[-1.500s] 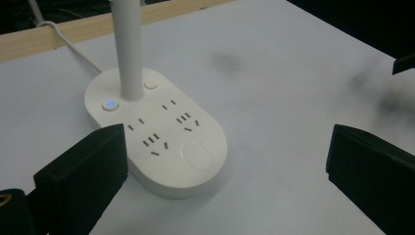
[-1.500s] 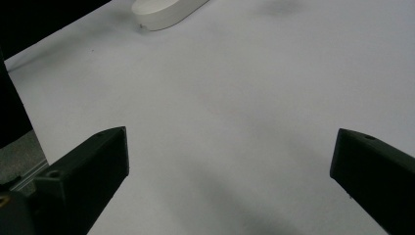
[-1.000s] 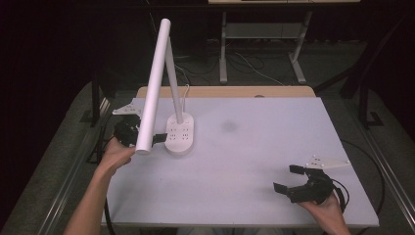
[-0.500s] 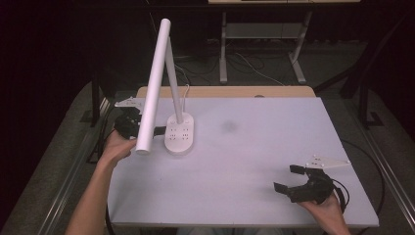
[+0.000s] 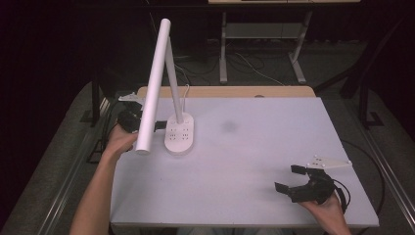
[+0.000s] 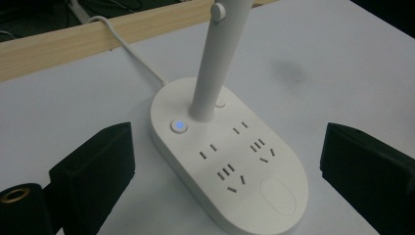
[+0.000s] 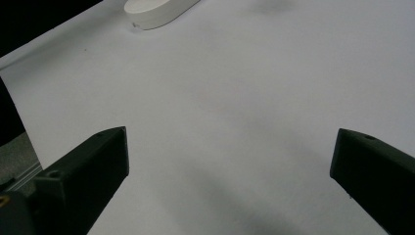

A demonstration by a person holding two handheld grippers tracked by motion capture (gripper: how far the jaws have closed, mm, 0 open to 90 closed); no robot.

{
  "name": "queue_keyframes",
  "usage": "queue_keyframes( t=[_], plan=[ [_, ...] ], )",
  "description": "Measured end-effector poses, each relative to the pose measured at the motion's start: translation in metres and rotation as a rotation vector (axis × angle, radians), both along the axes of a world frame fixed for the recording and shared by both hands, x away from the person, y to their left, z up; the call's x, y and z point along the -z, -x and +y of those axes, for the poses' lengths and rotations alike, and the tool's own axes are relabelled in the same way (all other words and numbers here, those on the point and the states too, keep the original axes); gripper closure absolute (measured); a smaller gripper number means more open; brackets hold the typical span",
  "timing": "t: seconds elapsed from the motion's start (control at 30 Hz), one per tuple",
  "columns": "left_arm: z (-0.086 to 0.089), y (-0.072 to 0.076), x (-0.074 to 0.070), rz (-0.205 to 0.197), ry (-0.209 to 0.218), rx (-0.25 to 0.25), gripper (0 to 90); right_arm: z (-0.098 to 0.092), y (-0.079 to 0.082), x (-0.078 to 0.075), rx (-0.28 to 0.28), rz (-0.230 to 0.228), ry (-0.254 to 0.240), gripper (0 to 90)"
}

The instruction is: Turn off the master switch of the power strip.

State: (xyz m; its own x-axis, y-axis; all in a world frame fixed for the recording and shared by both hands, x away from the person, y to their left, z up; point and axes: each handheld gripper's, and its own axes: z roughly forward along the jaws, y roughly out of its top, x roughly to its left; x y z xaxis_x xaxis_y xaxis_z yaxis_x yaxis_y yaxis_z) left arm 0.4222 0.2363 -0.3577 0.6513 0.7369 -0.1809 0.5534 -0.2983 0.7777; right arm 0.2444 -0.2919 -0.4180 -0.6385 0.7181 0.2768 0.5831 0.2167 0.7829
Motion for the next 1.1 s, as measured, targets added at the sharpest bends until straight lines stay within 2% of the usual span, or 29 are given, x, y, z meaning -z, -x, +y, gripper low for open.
queue_keyframes(
  t=[0.5,0.63,0.87,1.03,1.1],
  plan=[
    [-0.001,-0.018,0.002,0.003,-0.011,-0.047,9.6,-0.001,-0.001,0.001,0.004,-0.004,0.002,0.5],
    [-0.001,-0.023,0.002,0.018,-0.019,-0.074,13.6,-0.001,-0.001,0.001,0.001,-0.003,0.004,0.5],
    [-0.003,-0.032,0.003,0.035,-0.039,-0.076,17.2,-0.002,-0.001,0.001,0.007,0.006,0.001,0.5],
    [-0.005,-0.038,0.005,0.053,-0.045,-0.092,22.6,-0.002,-0.001,0.002,0.000,-0.001,0.007,0.5],
    [-0.005,-0.041,0.005,0.064,-0.055,-0.081,25.3,-0.002,-0.001,0.002,0.001,0.000,0.007,0.5]
  ],
)
